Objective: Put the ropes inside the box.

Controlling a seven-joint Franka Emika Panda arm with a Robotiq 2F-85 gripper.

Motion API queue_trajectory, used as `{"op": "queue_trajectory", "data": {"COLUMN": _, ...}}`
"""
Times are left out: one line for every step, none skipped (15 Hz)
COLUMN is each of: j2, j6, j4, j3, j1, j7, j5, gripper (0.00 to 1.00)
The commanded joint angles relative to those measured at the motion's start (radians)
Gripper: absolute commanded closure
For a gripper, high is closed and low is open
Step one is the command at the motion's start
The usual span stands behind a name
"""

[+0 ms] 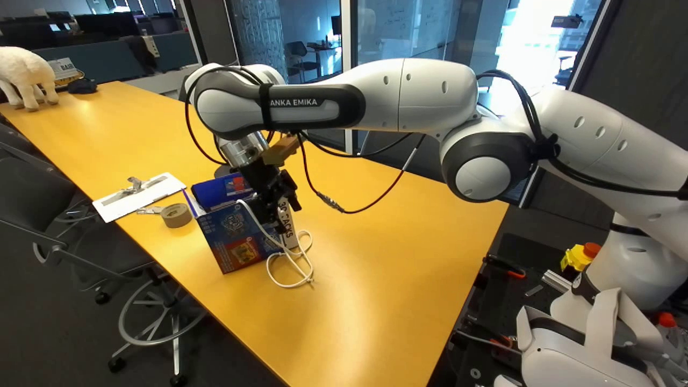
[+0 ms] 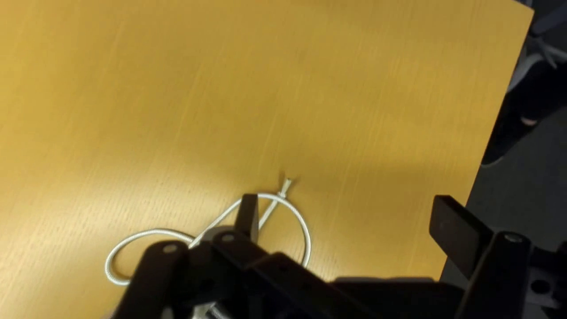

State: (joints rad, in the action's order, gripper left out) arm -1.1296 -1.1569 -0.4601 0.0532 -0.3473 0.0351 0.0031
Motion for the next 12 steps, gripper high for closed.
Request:
{"op": "queue_trajectory", "data": {"j2": -0.051, "j6": 0.037, "j4": 0.055, "j3": -0.002, "j1": -0.001, "j7": 0.085, "j5": -0.043, "gripper": 0.0}}
{"op": "queue_trajectory", "data": {"j2": -0.058, "j6": 0.023, "j4": 0.049, "j3": -0.002, "j1": 0.001, "j7": 0.093, "j5": -0.049, "gripper": 0.0}}
{"op": "queue_trajectory", "data": {"j2": -0.072, "j6": -0.006, "j4": 0.053, "j3": -0.005, "j1": 0.002, "j7": 0.088, "j5": -0.054, "gripper": 0.0}}
{"op": "queue_trajectory", "data": {"j2": -0.08, "j6": -0.039, "j4": 0.049, "j3": -0.009, "j1": 0.002, "j7": 0.089, "j5": -0.061, "gripper": 0.0}}
{"op": "queue_trajectory", "data": {"j2": -0.098, "j6": -0.111, "j4": 0.057, "j3": -0.014, "j1": 0.003, "j7": 0.06, "j5": -0.062, "gripper": 0.0}}
{"op": "queue_trajectory", "data": {"j2": -0.109, "j6": -0.163, "j4": 0.053, "j3": -0.017, "j1": 0.005, "j7": 0.051, "j5": -0.064, "gripper": 0.0}}
{"op": "queue_trajectory", "data": {"j2": -0.118, "j6": -0.208, "j4": 0.045, "j3": -0.021, "j1": 0.008, "j7": 0.042, "j5": -0.066, "gripper": 0.0}}
{"op": "queue_trajectory", "data": {"j2": -0.13, "j6": -0.248, "j4": 0.041, "j3": -0.024, "j1": 0.01, "j7": 0.037, "j5": -0.068, "gripper": 0.0}}
{"op": "queue_trajectory", "data": {"j2": -0.141, "j6": -0.274, "j4": 0.036, "j3": -0.032, "j1": 0.011, "j7": 0.034, "j5": -0.076, "gripper": 0.0}}
{"op": "queue_trajectory", "data": {"j2": -0.152, "j6": -0.292, "j4": 0.034, "j3": -0.036, "j1": 0.013, "j7": 0.031, "j5": -0.08, "gripper": 0.0}}
{"op": "queue_trajectory", "data": {"j2": -0.164, "j6": -0.313, "j4": 0.034, "j3": -0.043, "j1": 0.016, "j7": 0.02, "j5": -0.083, "gripper": 0.0}}
{"op": "queue_trajectory", "data": {"j2": -0.178, "j6": -0.333, "j4": 0.036, "j3": -0.047, "j1": 0.019, "j7": 0.014, "j5": -0.087, "gripper": 0.0}}
